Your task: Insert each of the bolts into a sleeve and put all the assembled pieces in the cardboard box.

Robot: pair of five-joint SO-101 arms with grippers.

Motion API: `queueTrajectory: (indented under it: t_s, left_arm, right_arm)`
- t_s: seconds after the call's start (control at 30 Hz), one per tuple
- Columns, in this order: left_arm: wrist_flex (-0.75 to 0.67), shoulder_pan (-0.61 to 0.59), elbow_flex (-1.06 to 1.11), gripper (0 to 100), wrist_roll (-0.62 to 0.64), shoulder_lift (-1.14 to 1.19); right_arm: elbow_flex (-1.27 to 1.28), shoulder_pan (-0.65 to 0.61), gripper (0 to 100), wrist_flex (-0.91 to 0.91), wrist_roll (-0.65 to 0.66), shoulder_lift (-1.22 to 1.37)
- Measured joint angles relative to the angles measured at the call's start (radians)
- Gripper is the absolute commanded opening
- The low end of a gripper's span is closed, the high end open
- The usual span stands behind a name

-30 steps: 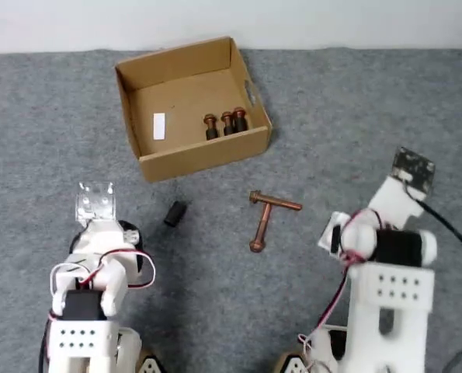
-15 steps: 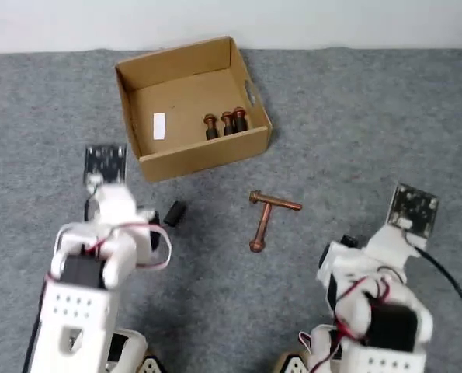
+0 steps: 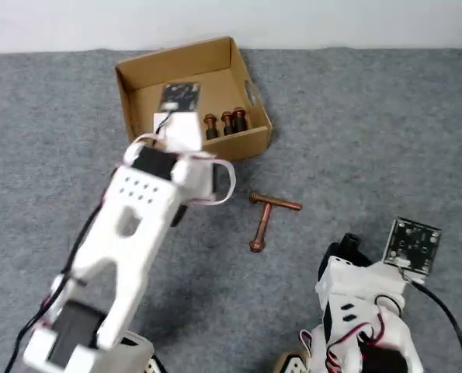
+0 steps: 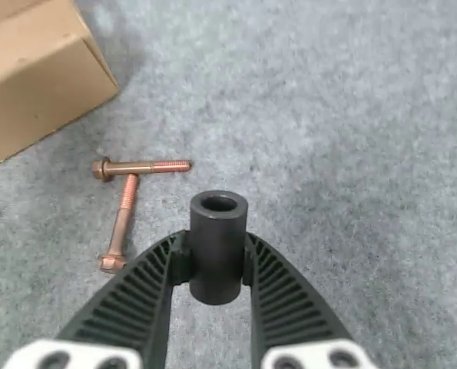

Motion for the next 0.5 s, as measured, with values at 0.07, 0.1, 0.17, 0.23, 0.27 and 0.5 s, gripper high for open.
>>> queueTrajectory:
  t_s: [0.07, 0.1, 0.17, 0.23, 0.27, 0.5]
  left_arm:
    - [0.0, 0.029, -0.077, 1, 0.051, 0.072]
    - [0.0, 0.041, -0.112, 1, 0.077, 0.107]
    - [0.003, 0.066, -0.167, 1, 0.13, 0.176]
    - [0.018, 0.091, -0.207, 1, 0.178, 0.235]
    - [0.031, 0.103, -0.226, 1, 0.187, 0.264]
    - [0.17, 0.206, -0.339, 14, 0.117, 0.46]
  right_arm:
    - [0.0, -0.002, 0.9, -0.002, 0.0, -0.006]
    - [0.0, 0.0, 0.9, -0.002, 0.0, -0.008]
    - [0.0, 0.008, 0.9, -0.002, 0.0, -0.008]
    - [0.0, 0.011, 0.9, -0.002, 0.0, -0.009]
    - [0.0, 0.025, 0.9, -0.002, 0.0, -0.009]
    - [0.0, 0.084, 0.9, -0.002, 0.0, -0.009]
